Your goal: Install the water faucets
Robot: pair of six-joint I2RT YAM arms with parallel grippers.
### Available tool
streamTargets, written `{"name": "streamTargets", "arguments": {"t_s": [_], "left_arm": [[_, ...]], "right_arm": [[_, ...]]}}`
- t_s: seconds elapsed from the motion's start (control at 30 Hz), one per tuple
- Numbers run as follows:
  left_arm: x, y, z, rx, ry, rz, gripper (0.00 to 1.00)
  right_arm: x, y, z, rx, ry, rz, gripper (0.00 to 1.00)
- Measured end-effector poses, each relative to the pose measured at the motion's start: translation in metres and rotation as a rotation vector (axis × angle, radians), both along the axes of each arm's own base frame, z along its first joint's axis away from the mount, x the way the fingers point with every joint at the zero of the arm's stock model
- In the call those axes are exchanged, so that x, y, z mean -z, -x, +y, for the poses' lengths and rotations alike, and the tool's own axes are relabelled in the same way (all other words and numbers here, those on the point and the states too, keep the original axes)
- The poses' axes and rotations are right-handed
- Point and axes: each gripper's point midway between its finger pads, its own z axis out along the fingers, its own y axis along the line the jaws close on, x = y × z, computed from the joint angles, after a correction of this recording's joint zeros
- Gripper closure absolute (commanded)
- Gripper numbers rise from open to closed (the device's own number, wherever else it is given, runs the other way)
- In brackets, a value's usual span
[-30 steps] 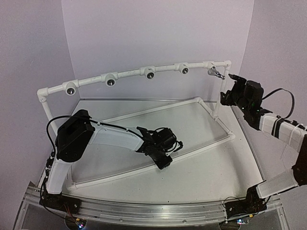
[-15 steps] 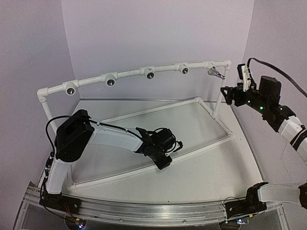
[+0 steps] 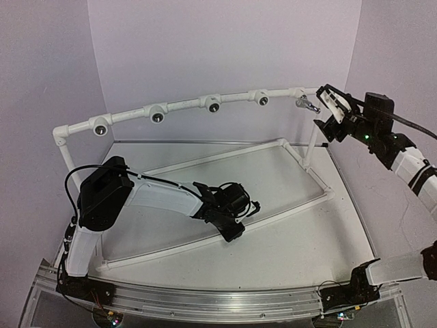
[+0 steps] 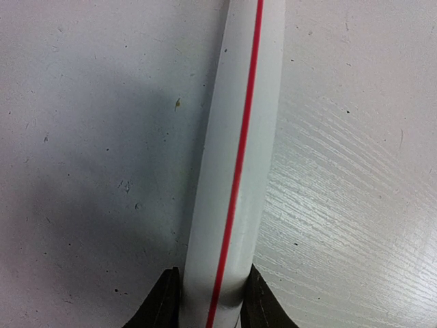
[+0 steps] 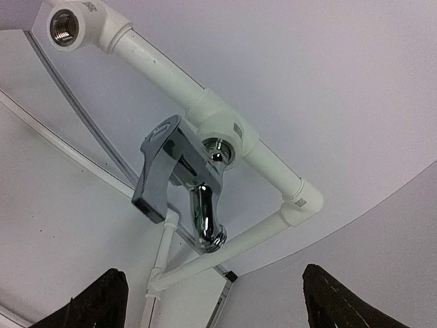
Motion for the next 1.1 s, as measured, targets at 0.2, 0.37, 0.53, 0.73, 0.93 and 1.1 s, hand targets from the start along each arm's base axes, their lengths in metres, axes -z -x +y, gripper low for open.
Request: {"name": "streamTargets", "arguments": {"t_s": [0.2, 0.37, 0.53, 0.73, 0.93, 1.1], "left_arm": [[0.000, 0.000, 0.000, 0.000, 0.001, 0.001, 1.00], [0.000, 0.000, 0.000, 0.001, 0.001, 0.002, 1.00], [0.000, 0.000, 0.000, 0.001, 0.001, 0.002, 1.00], [0.000, 0.000, 0.000, 0.001, 0.001, 0.001, 1.00], [0.000, 0.000, 0.000, 0.000, 0.002, 0.000, 1.00], [0.000, 0.000, 0.000, 0.000, 0.004, -0.001, 1.00]], "right_arm": [[0.003, -0.022, 0.013, -0.029, 0.047, -0.003, 0.30], [0.003, -0.032, 0.023, -0.045, 0.063, -0.011, 0.40], [0.000, -0.038, 0.032, -0.052, 0.067, -0.031, 0.49], [0.002, -0.047, 0.042, -0.039, 0.049, -0.039, 0.61], [0.002, -0.054, 0.042, 0.003, -0.030, -0.026, 0.75], [0.001, -0.055, 0.041, 0.023, -0.101, -0.008, 0.83]]}}
